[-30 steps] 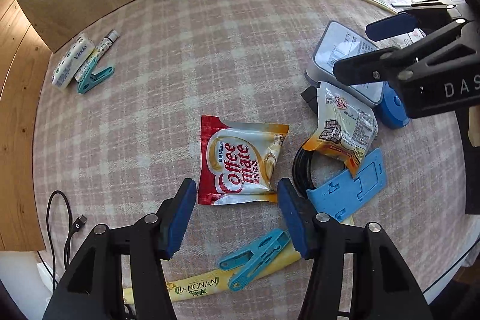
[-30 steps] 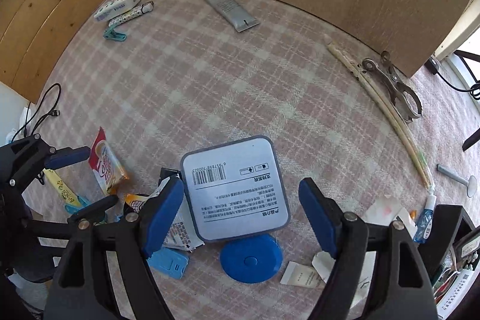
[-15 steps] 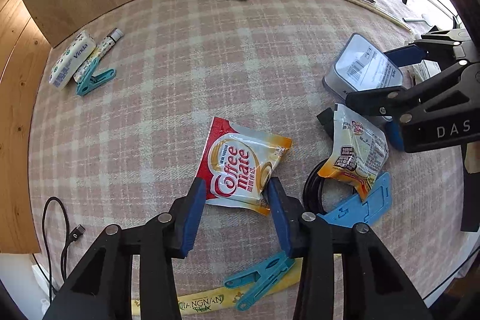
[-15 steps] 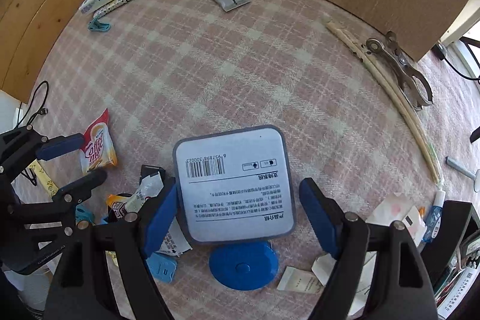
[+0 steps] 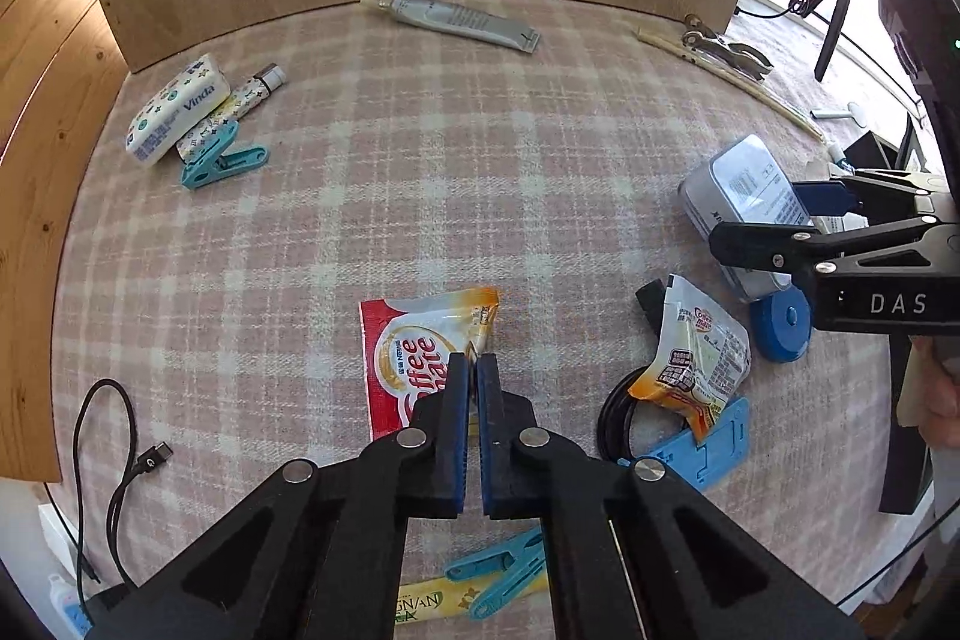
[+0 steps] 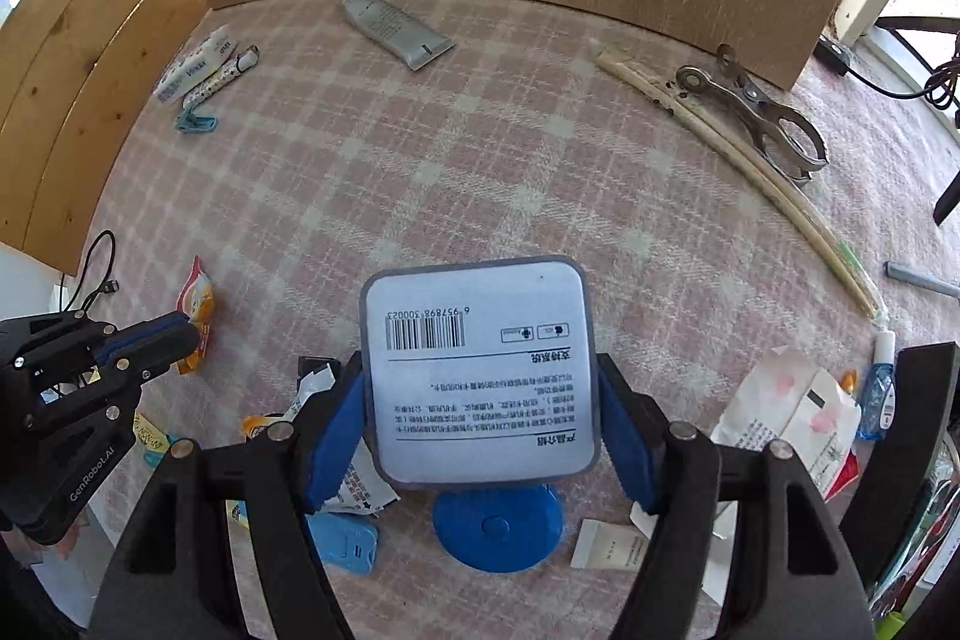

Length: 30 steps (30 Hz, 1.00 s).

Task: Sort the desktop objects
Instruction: 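Carry the white tin with the right gripper while left carries the Coffee-mate packet toward the black tray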

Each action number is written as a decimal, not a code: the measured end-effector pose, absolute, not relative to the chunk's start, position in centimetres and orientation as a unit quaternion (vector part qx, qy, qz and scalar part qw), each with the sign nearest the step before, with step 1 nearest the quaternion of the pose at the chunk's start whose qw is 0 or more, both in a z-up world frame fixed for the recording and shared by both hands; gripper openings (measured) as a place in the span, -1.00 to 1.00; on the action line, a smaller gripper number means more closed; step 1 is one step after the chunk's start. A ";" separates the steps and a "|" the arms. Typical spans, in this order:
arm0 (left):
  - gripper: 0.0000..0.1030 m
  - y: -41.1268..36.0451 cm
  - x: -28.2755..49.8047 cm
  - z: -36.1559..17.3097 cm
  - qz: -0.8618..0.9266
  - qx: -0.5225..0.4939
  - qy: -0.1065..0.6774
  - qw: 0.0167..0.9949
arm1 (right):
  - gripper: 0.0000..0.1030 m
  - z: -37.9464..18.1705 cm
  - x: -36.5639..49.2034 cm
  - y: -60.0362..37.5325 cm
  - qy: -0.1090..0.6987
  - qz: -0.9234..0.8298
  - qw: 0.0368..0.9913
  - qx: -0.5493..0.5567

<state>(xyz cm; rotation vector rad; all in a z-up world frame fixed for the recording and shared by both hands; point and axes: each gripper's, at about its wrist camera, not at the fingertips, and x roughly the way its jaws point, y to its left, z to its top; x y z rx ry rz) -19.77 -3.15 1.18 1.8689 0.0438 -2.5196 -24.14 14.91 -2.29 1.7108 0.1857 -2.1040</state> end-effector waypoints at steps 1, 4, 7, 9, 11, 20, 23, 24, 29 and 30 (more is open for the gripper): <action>-0.96 -3.8 -19.7 1.4 -0.805 0.593 0.018 0.004 | 0.34 -2.0 -24.0 14.9 0.068 -0.759 0.208 0.613; -0.97 -10.0 -22.6 1.4 -0.812 0.583 0.017 0.004 | 0.33 -1.3 -22.7 15.5 0.068 -0.768 0.201 0.605; -0.96 -10.0 -23.5 3.1 -0.821 0.571 0.010 0.000 | 0.33 -0.2 -22.9 16.3 0.059 -0.776 0.195 0.597; -0.96 -8.4 -23.6 4.6 -0.826 0.563 0.009 -0.002 | 0.33 0.5 -23.2 17.2 0.048 -0.782 0.189 0.592; -0.97 -7.0 -24.0 5.8 -0.831 0.557 0.007 -0.005 | 0.33 1.3 -22.8 18.4 0.034 -0.790 0.181 0.585; -0.97 1.6 -20.3 10.8 -0.850 0.523 -0.022 -0.055 | 0.33 5.6 -22.0 23.4 -0.003 -0.820 0.158 0.551; -0.97 5.9 -15.9 10.6 -0.854 0.512 -0.033 -0.086 | 0.33 6.9 -20.9 27.2 -0.018 -0.828 0.135 0.543; -0.96 7.3 -15.7 10.7 -0.854 0.510 -0.038 -0.098 | 0.33 7.1 -20.7 28.2 -0.024 -0.831 0.126 0.542; -0.96 14.5 -16.5 9.9 -0.848 0.501 -0.063 -0.160 | 0.33 8.9 -19.0 34.6 -0.049 -0.840 0.075 0.535; -0.96 16.0 -16.6 9.8 -0.846 0.500 -0.067 -0.172 | 0.33 9.3 -18.4 35.9 -0.054 -0.842 0.064 0.534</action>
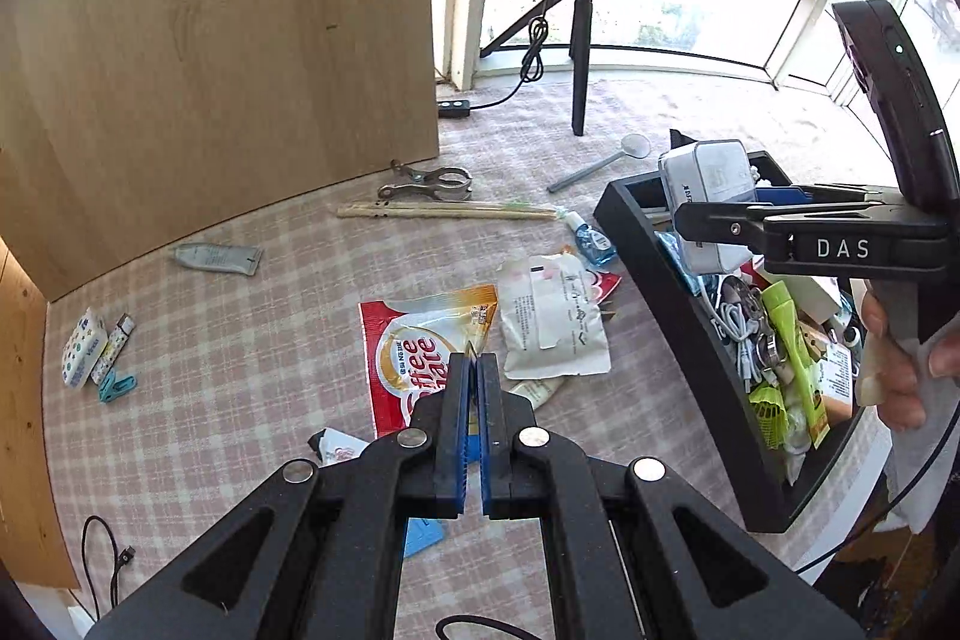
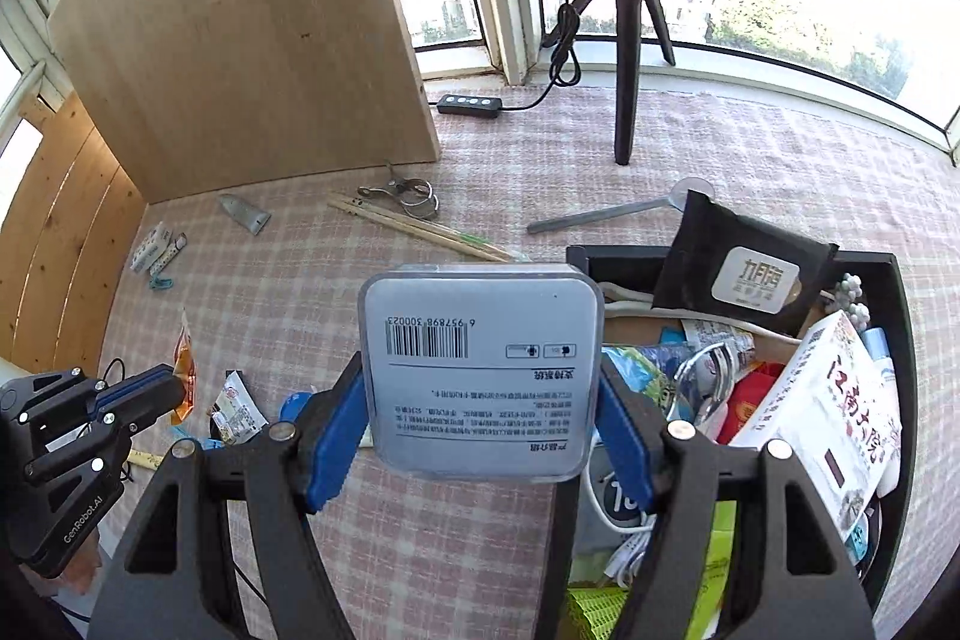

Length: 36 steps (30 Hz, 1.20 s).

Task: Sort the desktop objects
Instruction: 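Carry the white tin with the right gripper while left carries the Coffee-mate packet toward the black tray, then lower the white tin into the black tray and open the right gripper while left releases the Coffee-mate packet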

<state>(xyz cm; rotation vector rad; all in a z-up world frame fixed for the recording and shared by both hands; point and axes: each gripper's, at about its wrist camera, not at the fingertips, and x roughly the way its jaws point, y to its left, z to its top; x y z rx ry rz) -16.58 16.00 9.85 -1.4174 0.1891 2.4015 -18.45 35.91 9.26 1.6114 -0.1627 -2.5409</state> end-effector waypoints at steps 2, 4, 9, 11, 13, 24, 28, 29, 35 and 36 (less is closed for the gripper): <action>-0.96 18.9 -16.8 9.7 0.843 -0.495 0.072 0.199 | 0.33 9.9 -17.1 38.6 -0.064 -0.843 0.040 0.532; -0.97 21.7 -16.6 9.8 0.839 -0.490 0.074 0.224 | 0.33 10.4 -15.6 41.1 -0.071 -0.843 0.016 0.533; -0.96 28.5 -15.9 10.1 0.826 -0.482 0.087 0.279 | 0.33 10.9 -10.9 47.3 -0.082 -0.836 -0.047 0.540; -0.96 30.8 -15.6 10.0 0.822 -0.479 0.097 0.293 | 0.33 10.8 -9.2 49.5 -0.088 -0.832 -0.068 0.544; -0.96 32.8 -15.5 9.8 0.820 -0.475 0.108 0.300 | 0.33 10.7 -7.6 51.4 -0.092 -0.827 -0.085 0.548; -0.96 37.8 -16.6 9.1 0.815 -0.479 0.116 0.304 | 0.33 9.0 -4.1 57.8 -0.122 -0.808 -0.134 0.560; -0.97 38.2 -17.4 9.3 0.818 -0.479 0.115 0.295 | 0.33 9.4 -4.8 58.6 -0.122 -0.813 -0.132 0.554; -0.97 38.3 -17.6 9.3 0.819 -0.479 0.116 0.293 | 0.33 9.5 -5.3 58.8 -0.122 -0.814 -0.131 0.553; -0.97 38.6 -18.9 9.4 0.823 -0.480 0.119 0.280 | 0.33 10.6 -9.0 59.3 -0.107 -0.824 -0.117 0.545; -0.96 38.7 -19.2 9.4 0.824 -0.479 0.120 0.278 | 0.33 10.7 -9.7 59.4 -0.105 -0.824 -0.115 0.544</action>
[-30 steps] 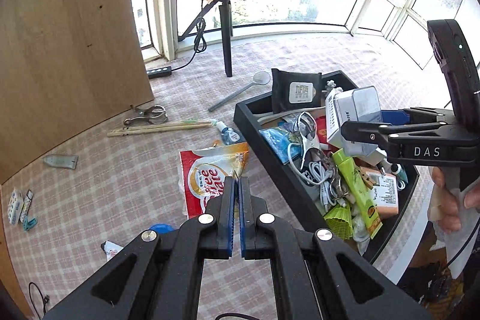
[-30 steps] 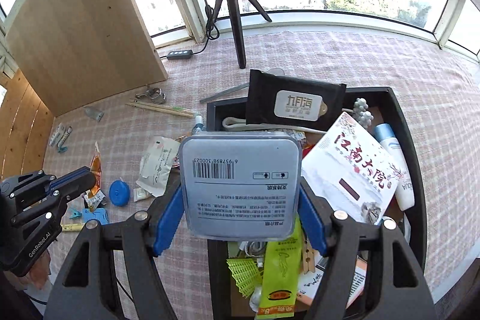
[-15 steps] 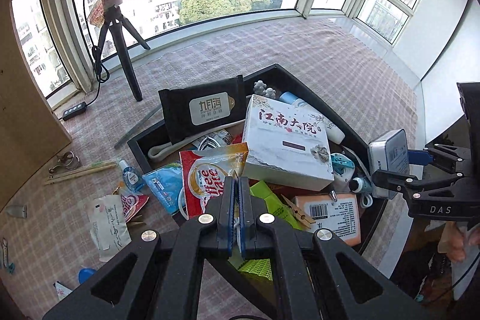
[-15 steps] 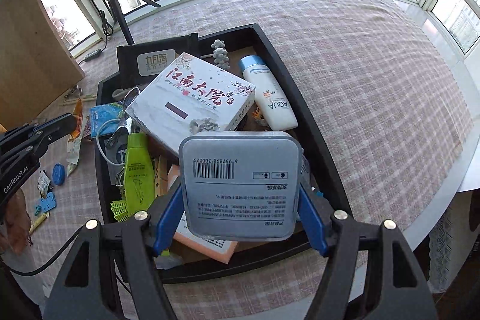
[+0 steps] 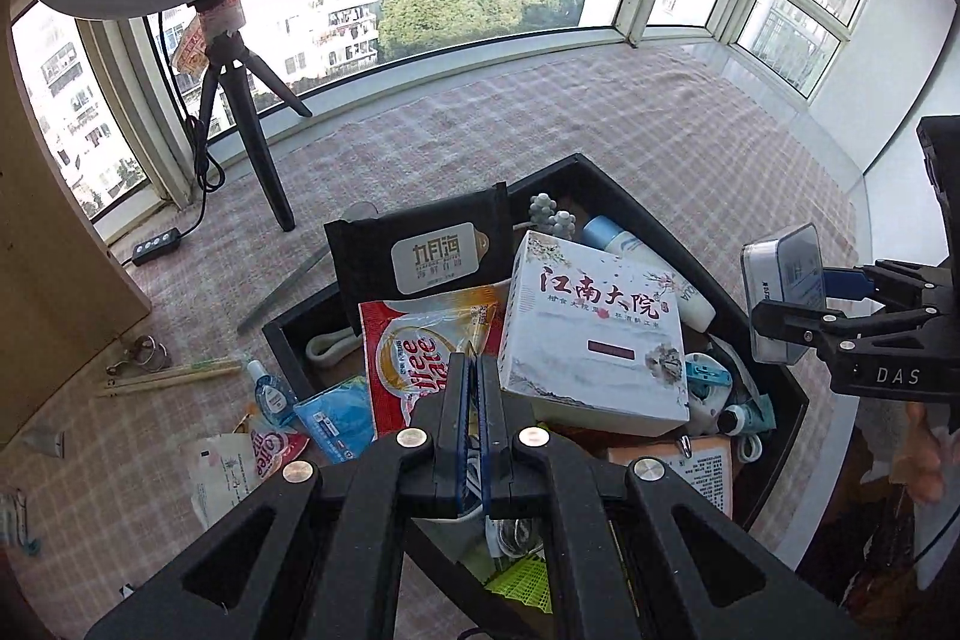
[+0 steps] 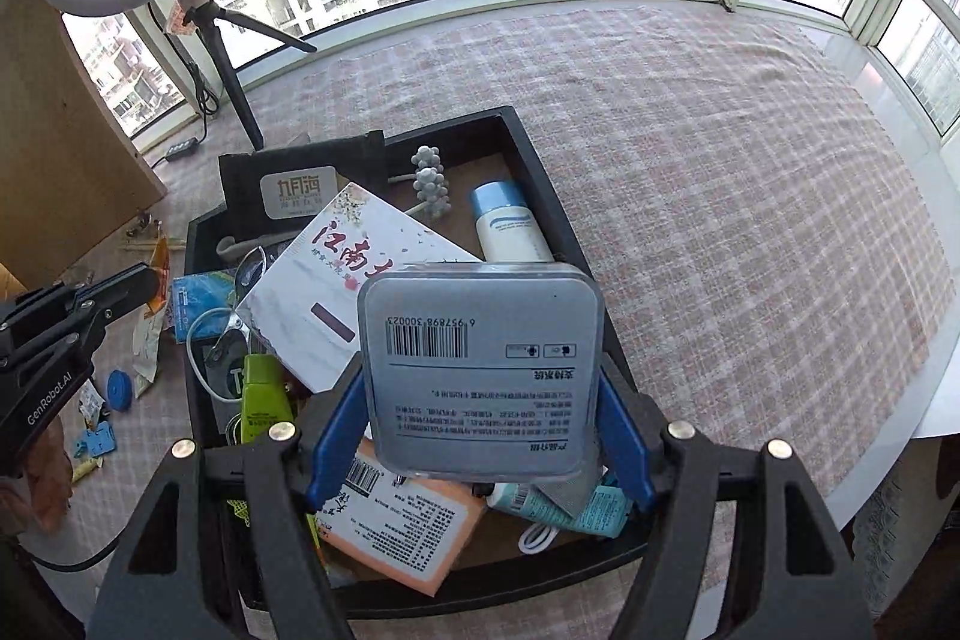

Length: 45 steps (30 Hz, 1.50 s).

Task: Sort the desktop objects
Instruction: 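Lower the white tin into the black tray and open the right gripper while left releases the Coffee-mate packet, then move both grippers back over the table toward the blue disc and snack packet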

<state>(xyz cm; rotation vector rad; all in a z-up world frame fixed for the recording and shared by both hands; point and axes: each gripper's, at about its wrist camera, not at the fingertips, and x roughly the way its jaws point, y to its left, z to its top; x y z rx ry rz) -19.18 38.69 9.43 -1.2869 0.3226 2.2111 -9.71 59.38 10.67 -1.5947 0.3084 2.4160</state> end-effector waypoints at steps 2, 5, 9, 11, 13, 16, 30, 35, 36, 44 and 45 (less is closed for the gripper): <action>-0.96 38.7 -19.7 9.5 0.825 -0.479 0.123 0.275 | 0.33 10.8 -11.2 59.5 0.103 0.826 0.111 -0.543; -0.96 38.7 -20.5 9.5 0.826 -0.480 0.123 0.271 | 0.33 10.9 -13.4 59.7 0.099 0.828 0.107 -0.542; -0.96 38.9 -21.5 9.1 0.822 -0.486 0.120 0.271 | 0.34 10.9 -15.7 59.9 0.102 0.828 0.093 -0.543; -0.90 39.0 -21.9 8.8 0.817 -0.493 0.117 0.275 | 0.36 10.4 -16.8 59.9 0.108 0.822 0.070 -0.554; -0.52 39.2 -22.1 8.6 0.814 -0.496 0.114 0.280 | 0.41 10.0 -17.4 59.9 0.105 0.814 0.076 -0.566; -0.52 39.4 -21.9 8.6 0.817 -0.489 0.121 0.281 | 0.42 9.8 -17.7 60.0 0.095 0.812 0.091 -0.568; -0.52 37.5 -20.6 9.7 0.824 -0.487 0.117 0.265 | 0.42 11.2 -15.7 58.1 0.089 0.826 0.080 -0.551; -0.49 34.9 -19.5 9.8 0.826 -0.494 0.109 0.249 | 0.42 11.8 -14.9 55.8 0.076 0.831 0.064 -0.547; -0.47 34.1 -19.2 9.8 0.827 -0.496 0.107 0.244 | 0.42 11.9 -14.8 55.3 0.073 0.833 0.061 -0.546; -0.40 25.9 -17.9 10.0 0.838 -0.508 0.079 0.183 | 0.42 11.6 -13.5 49.8 0.055 0.840 0.018 -0.540; -0.39 24.7 -17.6 10.1 0.840 -0.508 0.076 0.174 | 0.42 11.4 -13.3 48.8 0.051 0.840 0.011 -0.540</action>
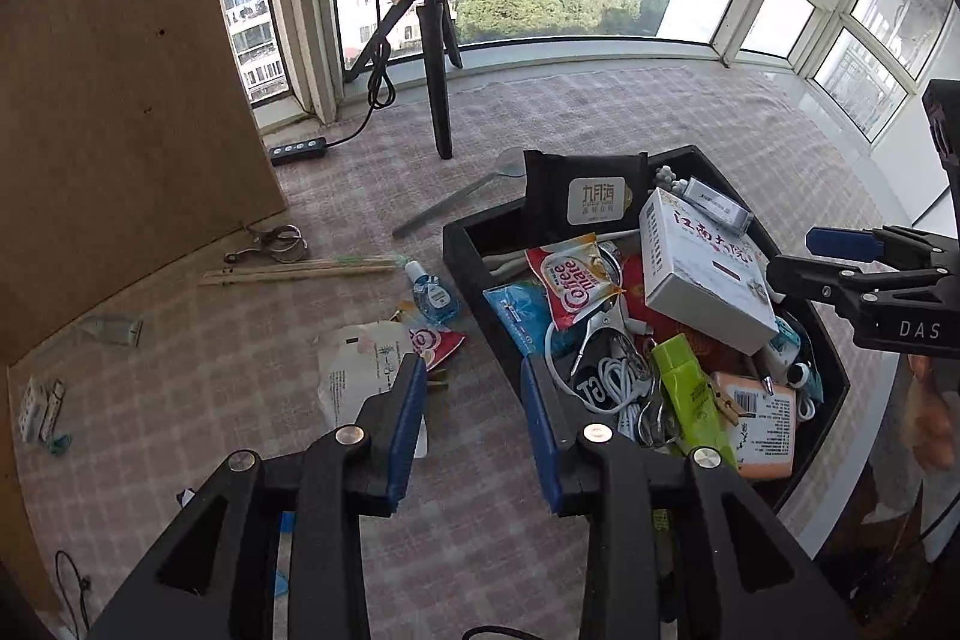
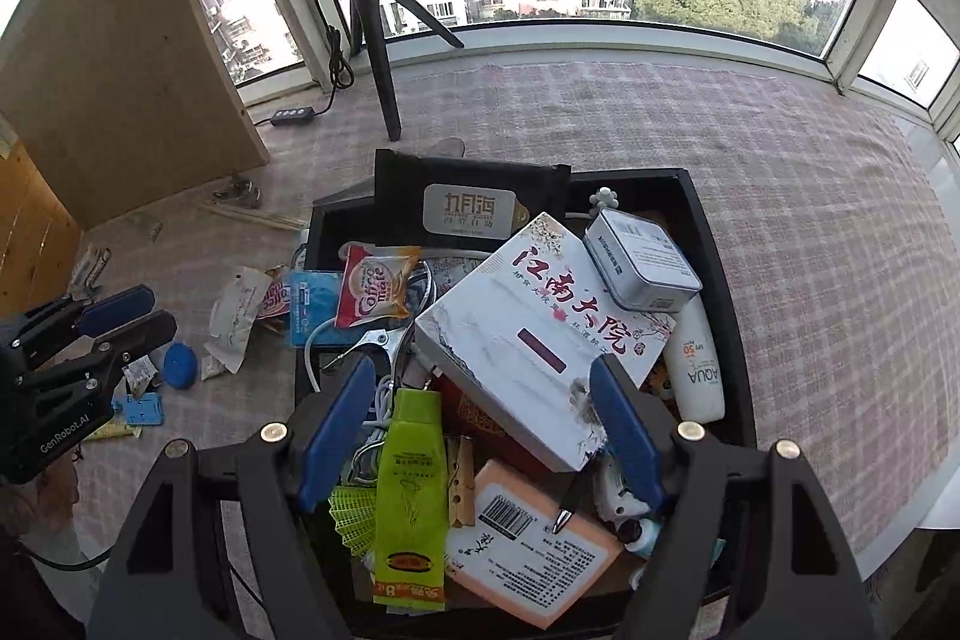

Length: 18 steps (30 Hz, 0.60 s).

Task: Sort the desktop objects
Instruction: 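Move both grippers back over the table toward the blue disc and snack packet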

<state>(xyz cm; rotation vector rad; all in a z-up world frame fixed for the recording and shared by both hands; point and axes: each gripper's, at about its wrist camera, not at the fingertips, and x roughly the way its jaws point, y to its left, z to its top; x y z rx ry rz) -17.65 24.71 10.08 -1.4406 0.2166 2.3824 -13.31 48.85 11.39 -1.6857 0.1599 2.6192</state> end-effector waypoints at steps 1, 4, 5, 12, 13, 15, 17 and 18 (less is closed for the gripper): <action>-0.38 23.4 -17.4 10.1 0.842 -0.508 0.073 0.163 | 0.42 11.2 -13.1 47.9 0.048 0.839 0.004 -0.541; -0.36 19.1 -16.5 10.1 0.848 -0.510 0.062 0.130 | 0.42 10.6 -12.6 44.9 0.043 0.838 -0.024 -0.543; -0.36 17.6 -16.2 10.0 0.849 -0.511 0.058 0.119 | 0.42 10.4 -12.4 43.9 0.042 0.838 -0.034 -0.544; -0.35 7.6 -13.4 8.2 0.845 -0.533 0.017 0.049 | 0.42 8.7 -11.8 36.5 0.024 0.826 -0.102 -0.553; -0.35 6.5 -12.9 7.8 0.843 -0.536 0.013 0.041 | 0.42 8.5 -11.8 35.4 0.019 0.824 -0.111 -0.555; -0.35 4.6 -12.0 7.1 0.840 -0.541 0.009 0.029 | 0.42 8.1 -11.9 33.4 0.010 0.821 -0.126 -0.557; -0.35 2.9 -11.4 6.5 0.837 -0.546 0.001 0.018 | 0.42 7.7 -12.2 31.7 0.003 0.817 -0.141 -0.560; -0.35 2.2 -11.2 6.2 0.836 -0.549 -0.004 0.015 | 0.42 7.5 -12.3 30.9 0.000 0.815 -0.146 -0.561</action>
